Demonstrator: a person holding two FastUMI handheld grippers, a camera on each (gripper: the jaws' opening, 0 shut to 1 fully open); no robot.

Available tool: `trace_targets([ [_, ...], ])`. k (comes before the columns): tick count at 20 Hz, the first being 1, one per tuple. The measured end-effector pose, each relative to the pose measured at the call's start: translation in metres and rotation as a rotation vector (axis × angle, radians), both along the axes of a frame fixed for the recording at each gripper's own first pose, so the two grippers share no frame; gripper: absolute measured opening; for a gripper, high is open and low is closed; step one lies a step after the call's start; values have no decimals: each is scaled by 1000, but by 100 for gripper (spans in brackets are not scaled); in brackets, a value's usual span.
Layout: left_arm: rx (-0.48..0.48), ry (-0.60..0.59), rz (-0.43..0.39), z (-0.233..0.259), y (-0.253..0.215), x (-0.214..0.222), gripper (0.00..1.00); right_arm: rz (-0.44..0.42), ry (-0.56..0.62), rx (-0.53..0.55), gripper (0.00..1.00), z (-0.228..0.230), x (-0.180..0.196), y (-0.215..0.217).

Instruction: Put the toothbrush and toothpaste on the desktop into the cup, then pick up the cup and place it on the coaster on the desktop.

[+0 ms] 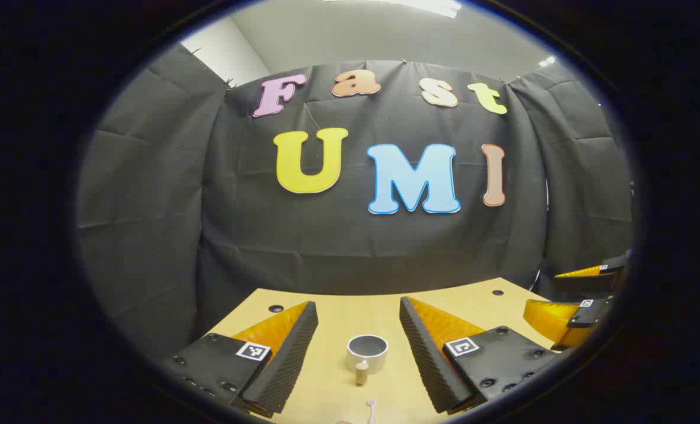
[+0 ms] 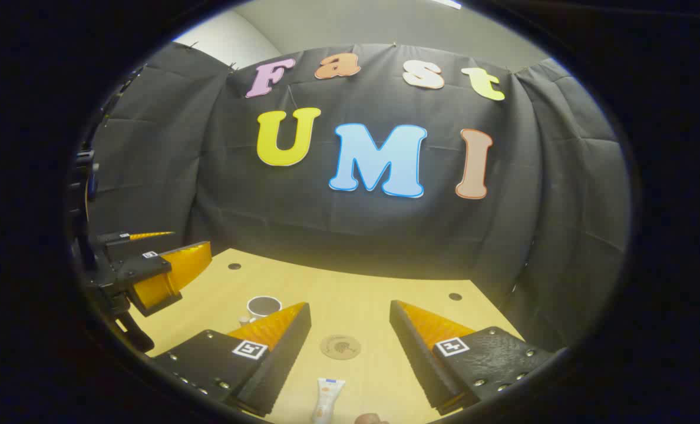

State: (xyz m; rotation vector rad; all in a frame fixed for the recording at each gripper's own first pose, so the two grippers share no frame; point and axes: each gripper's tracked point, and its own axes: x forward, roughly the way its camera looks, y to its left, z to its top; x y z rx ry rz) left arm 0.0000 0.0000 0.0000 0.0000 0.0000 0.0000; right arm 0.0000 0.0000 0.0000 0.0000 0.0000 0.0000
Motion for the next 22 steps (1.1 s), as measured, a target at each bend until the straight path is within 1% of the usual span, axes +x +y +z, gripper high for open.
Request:
trace_targets([
  [7,-4,80,-35,-27,-8,12,100,0,70,6,88,-18,4,1],
  [9,-9,123,-52,-41,-14,16,92,8,95,13,88,-25,6,0],
  [11,-3,213,-57,-71,-16,21,92,28,155,34,88,-41,14,0],
  [12,-7,253,-53,-83,-15,22,92,50,205,39,88,-56,17,3],
  [14,-18,370,-41,-116,-12,20,92,73,329,25,88,-90,20,6],
  [15,-14,410,-37,-127,-12,18,88,88,377,35,87,-103,20,9],
  [16,-9,451,-32,-138,-12,17,93,104,419,51,88,-113,19,13],
  [17,-13,490,-34,-148,-13,14,93,116,448,61,88,-119,18,15],
  [18,-27,554,-43,-163,-16,10,93,125,499,69,88,-130,18,18],
  [19,-48,635,-51,-182,-18,4,93,127,540,67,88,-136,15,17],
  [22,-83,762,-43,-210,-15,-9,93,118,634,50,89,-164,13,18],
])
